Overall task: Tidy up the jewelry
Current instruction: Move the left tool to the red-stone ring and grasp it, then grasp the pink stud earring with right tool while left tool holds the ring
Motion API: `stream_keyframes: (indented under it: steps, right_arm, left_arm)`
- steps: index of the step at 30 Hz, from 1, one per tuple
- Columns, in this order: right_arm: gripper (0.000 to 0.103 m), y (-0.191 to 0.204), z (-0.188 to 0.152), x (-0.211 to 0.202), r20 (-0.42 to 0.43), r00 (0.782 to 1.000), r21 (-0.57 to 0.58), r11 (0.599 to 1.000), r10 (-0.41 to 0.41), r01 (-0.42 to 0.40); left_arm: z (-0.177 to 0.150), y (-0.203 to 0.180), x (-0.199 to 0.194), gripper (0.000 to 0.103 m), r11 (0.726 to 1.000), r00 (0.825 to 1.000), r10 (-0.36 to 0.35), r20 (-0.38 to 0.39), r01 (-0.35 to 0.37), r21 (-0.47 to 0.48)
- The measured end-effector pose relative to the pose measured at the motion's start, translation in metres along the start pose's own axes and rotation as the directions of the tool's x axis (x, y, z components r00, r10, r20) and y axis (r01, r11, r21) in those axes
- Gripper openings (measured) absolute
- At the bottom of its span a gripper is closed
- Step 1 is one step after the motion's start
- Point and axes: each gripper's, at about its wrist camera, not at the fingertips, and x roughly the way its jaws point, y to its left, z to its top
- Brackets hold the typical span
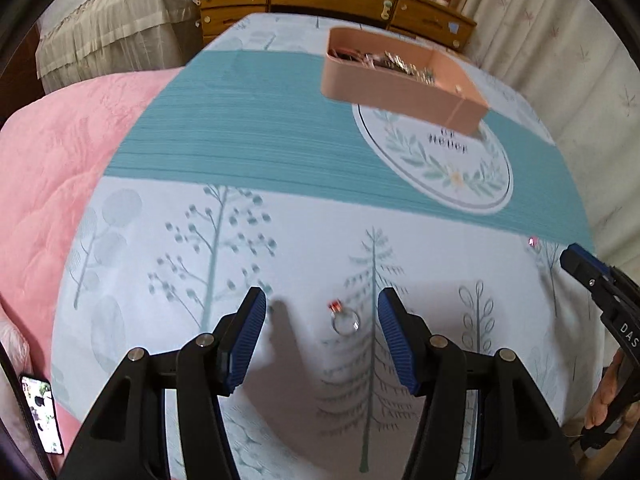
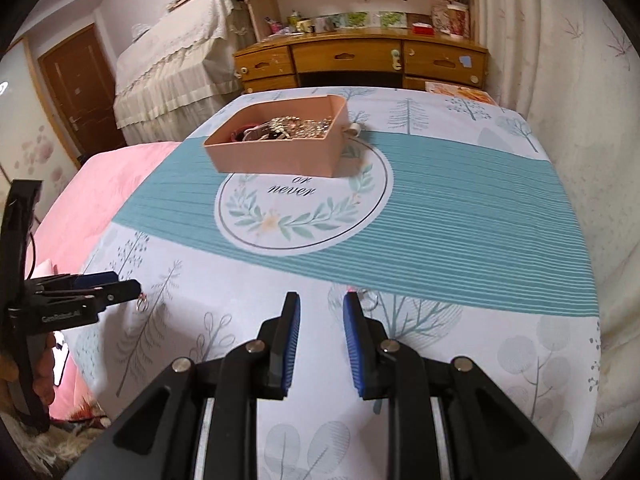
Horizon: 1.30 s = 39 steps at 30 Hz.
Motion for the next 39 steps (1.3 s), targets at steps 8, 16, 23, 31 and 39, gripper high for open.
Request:
stream_keyframes:
  steps: [8, 16, 23, 31, 39]
  right_arm:
    - [0.022, -0.011, -0.005, 0.001, 0.017, 0.999, -0.002, 0.999, 0.033, -0.033]
    - [0.022, -0.028, -0.005, 0.007, 0.011, 0.999, 0.031, 0.998, 0.051, -0.051]
    - [0.022, -0.028, -0.001, 0.013, -0.010, 0.998, -0.050, 0.997, 0.061, -0.061]
    - [0.022, -0.029, 0.007, 0.028, -0.084, 0.994, -0.197, 0.977, 0.067, -0.083]
    - [0.023, -0.023, 0.008, 0.044, -0.113, 0.993, -0.348, 0.936, 0.024, -0.062]
  left_arm:
    - [-0.001, -0.011, 0.010, 0.056, 0.999, 0.998, 0.052, -0.047, -0.053, -0.006]
    - [0.003, -0.027, 0.014, 0.032, 0.993, 0.992, 0.107, -0.060, -0.103, 0.061]
    - [0.006, -0.041, 0.015, 0.011, 0.988, 0.996, 0.072, -0.049, -0.065, 0.139]
    - [0.015, -0.056, 0.020, 0.011, 0.960, 0.999, -0.033, -0.035, 0.041, 0.277]
    - [0.017, -0.054, 0.020, 0.013, 0.951, 0.995, -0.089, -0.053, 0.100, 0.292]
